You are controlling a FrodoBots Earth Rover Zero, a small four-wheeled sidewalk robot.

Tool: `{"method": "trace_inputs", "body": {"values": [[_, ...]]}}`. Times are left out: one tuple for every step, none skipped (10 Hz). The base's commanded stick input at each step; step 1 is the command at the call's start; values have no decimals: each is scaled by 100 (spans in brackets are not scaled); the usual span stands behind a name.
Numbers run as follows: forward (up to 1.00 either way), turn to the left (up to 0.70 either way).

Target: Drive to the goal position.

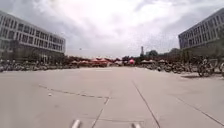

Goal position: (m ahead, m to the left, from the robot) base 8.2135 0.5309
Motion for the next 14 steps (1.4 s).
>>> {"method": "trace_inputs", "body": {"values": [[85, 0], [85, 0], [85, 0], [85, 0], [85, 0], [85, 0], [85, 0], [85, 0], [85, 0], [85, 0], [85, 0], [85, 0], [85, 0], [85, 0]]}}
